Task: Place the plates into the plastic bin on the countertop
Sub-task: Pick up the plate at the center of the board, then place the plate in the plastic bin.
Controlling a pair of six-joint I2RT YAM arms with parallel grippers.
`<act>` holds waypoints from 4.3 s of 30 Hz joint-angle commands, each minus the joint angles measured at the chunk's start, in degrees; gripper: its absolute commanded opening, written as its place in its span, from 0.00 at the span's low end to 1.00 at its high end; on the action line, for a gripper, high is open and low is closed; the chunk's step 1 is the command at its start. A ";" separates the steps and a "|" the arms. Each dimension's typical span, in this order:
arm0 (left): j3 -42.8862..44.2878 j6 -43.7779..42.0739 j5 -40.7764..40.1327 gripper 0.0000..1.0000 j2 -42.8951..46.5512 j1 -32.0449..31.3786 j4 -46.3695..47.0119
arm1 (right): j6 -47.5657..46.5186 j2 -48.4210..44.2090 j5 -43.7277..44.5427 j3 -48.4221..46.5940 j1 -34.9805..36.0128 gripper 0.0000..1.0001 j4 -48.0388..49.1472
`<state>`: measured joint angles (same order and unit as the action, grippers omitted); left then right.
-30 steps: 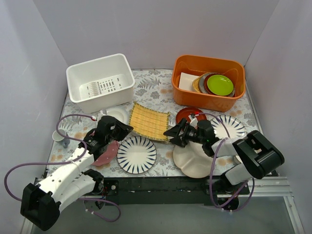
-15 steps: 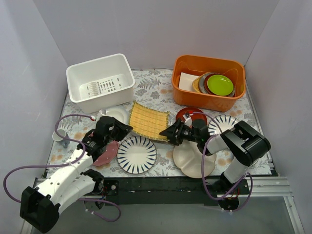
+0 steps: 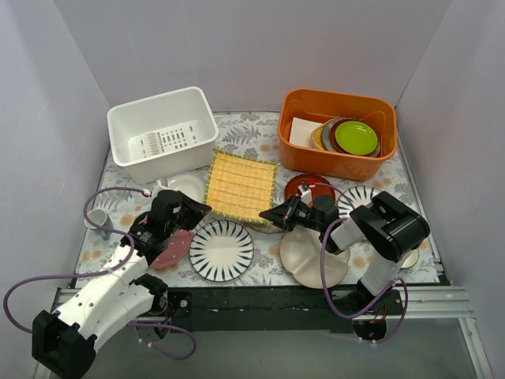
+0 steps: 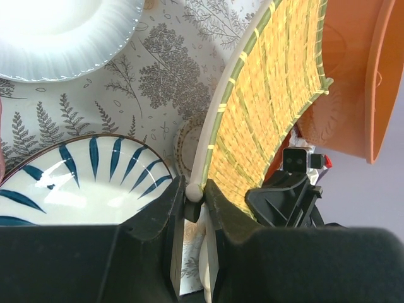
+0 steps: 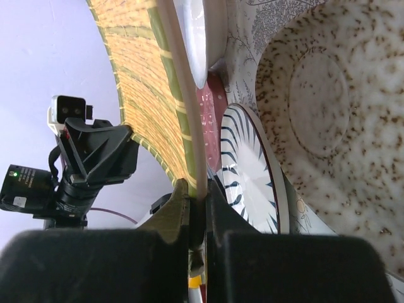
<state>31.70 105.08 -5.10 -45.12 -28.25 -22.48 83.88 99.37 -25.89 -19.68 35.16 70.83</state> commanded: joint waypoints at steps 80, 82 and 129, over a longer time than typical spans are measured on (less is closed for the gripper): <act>11.27 -9.63 1.85 0.00 -0.22 -0.75 0.16 | -18.21 -37.58 -8.83 1.14 -3.69 0.90 -24.76; 12.41 -9.89 1.41 0.00 -1.45 -0.67 -0.11 | -19.36 -38.89 -8.48 1.05 -4.13 0.90 -28.10; 49.42 -16.93 34.54 0.00 -33.88 39.84 6.83 | -23.76 -40.93 -13.92 5.53 -9.05 0.98 -29.96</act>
<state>76.38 85.56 22.37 -79.20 8.03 -22.57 60.05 57.60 -38.20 -15.05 26.30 36.75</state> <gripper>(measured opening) 0.107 0.981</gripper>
